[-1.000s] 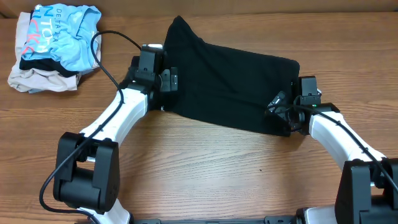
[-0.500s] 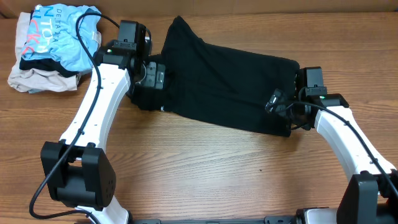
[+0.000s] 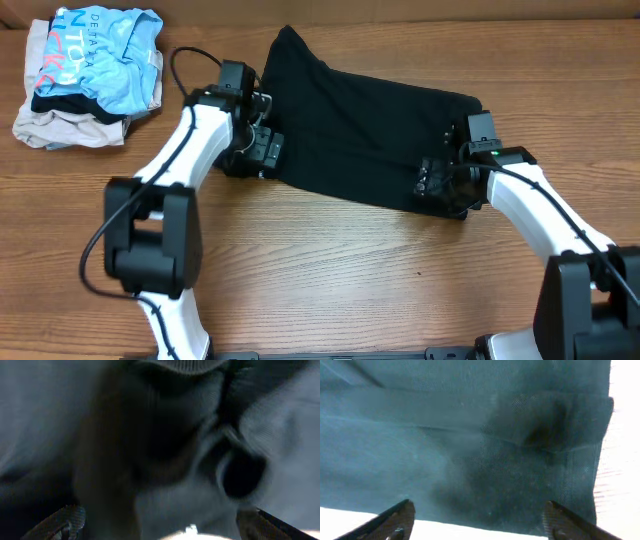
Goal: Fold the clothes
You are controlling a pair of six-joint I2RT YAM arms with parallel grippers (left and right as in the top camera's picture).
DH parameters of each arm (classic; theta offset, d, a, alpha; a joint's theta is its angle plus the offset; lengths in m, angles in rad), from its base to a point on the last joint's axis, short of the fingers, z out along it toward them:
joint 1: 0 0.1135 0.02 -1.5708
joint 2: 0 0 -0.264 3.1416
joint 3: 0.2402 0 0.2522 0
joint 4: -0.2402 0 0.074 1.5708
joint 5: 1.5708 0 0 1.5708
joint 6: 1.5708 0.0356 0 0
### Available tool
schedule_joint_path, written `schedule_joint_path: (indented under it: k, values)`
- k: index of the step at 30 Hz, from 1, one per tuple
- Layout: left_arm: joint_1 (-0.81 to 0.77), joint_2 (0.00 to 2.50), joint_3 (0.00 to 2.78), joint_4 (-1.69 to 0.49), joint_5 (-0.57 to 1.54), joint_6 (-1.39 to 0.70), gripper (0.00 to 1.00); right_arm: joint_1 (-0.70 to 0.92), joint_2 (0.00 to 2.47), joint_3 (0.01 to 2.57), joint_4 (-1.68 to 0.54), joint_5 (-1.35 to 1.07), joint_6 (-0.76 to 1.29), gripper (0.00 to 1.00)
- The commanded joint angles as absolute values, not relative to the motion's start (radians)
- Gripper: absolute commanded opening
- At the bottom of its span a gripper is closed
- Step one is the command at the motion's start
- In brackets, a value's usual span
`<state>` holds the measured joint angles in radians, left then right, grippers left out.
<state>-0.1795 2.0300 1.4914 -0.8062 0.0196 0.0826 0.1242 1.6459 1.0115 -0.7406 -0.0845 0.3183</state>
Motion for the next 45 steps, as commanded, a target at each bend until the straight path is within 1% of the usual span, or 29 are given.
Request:
schedule_joint_path:
  k: [1,4,6,8,12,21,27,31,36,43,45]
  values:
    - [-0.184,2.094,1.483,-0.778,0.034,0.119,1.00,0.125,1.683,1.027,-0.736,-0.068,0.307,0.75]
    - [-0.184,2.117,1.483,-0.778,0.027,0.101,1.00,0.125,1.712,1.026,-0.736,-0.067,0.307,0.63]
    - [-0.184,2.119,1.483,-0.796,0.015,0.071,1.00,0.125,1.730,1.022,-0.736,-0.061,0.307,0.59]
    - [-0.184,2.119,1.483,-0.817,0.013,0.054,1.00,0.125,1.743,1.016,-0.735,-0.052,0.311,0.58]
    - [-0.185,2.119,1.483,-0.874,0.024,0.008,1.00,0.123,1.775,1.006,-0.744,-0.018,0.311,0.58]
    - [-0.204,2.119,1.481,-1.066,0.027,-0.036,1.00,0.091,1.787,1.000,-0.850,0.060,0.310,0.59]
    - [-0.202,2.119,1.481,-1.175,0.007,-0.085,1.00,-0.008,1.786,1.000,-0.936,0.059,0.315,0.59]
    - [-0.202,2.119,1.481,-1.230,-0.010,-0.121,1.00,-0.085,1.786,1.000,-0.991,0.008,0.315,0.59]
    - [-0.202,2.119,1.483,-1.274,-0.009,-0.149,1.00,-0.138,1.784,1.008,-1.005,-0.034,0.313,0.59]
    - [-0.208,2.117,1.592,-1.419,-0.007,-0.166,1.00,-0.136,1.722,1.123,-1.102,-0.059,0.313,0.59]
    - [-0.212,2.115,1.666,-1.460,-0.007,-0.166,1.00,-0.135,1.685,1.188,-1.158,-0.064,0.305,0.62]
